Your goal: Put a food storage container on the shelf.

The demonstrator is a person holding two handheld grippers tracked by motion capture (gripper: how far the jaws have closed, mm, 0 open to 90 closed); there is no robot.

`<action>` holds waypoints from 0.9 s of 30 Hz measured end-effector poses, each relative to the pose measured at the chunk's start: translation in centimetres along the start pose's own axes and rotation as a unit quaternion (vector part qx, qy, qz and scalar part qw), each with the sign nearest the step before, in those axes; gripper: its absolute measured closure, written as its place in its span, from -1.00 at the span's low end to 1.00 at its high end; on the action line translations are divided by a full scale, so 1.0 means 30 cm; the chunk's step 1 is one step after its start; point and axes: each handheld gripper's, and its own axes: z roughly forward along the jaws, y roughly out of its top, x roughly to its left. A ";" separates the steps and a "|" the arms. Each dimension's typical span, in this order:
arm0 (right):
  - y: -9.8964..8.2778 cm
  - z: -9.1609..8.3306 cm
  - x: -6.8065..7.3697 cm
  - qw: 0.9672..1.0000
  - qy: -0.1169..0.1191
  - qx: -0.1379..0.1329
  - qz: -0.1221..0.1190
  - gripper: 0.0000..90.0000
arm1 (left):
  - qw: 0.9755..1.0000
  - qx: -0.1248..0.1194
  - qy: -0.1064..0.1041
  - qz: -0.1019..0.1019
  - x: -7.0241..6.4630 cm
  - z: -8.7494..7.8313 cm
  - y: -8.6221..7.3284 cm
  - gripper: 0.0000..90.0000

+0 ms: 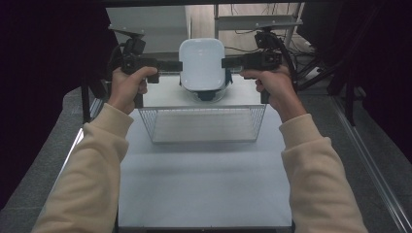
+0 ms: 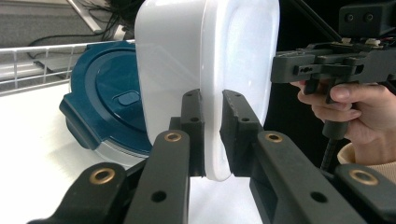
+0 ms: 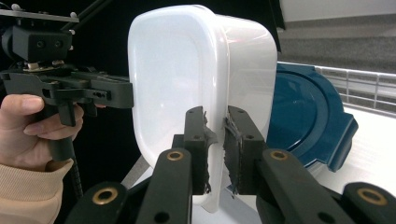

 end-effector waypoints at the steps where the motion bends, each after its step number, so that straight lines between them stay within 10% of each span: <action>1: 0.003 0.004 -0.006 1.000 -0.001 0.004 0.003 0.76 | 1.000 0.003 0.001 -0.004 0.006 0.006 0.003 0.77; 10: 0.065 0.046 -0.069 0.998 -0.003 0.028 0.057 0.68 | 0.997 0.011 -0.033 -0.065 0.080 0.043 0.062 0.74; 17: 0.103 0.096 -0.126 0.994 -0.005 0.038 0.106 0.58 | 0.989 0.004 -0.058 -0.135 0.167 0.080 0.090 0.66; 27: 0.094 0.133 -0.180 0.986 0.007 0.028 0.165 0.49 | 0.987 -0.012 -0.056 -0.150 0.209 0.106 0.082 0.61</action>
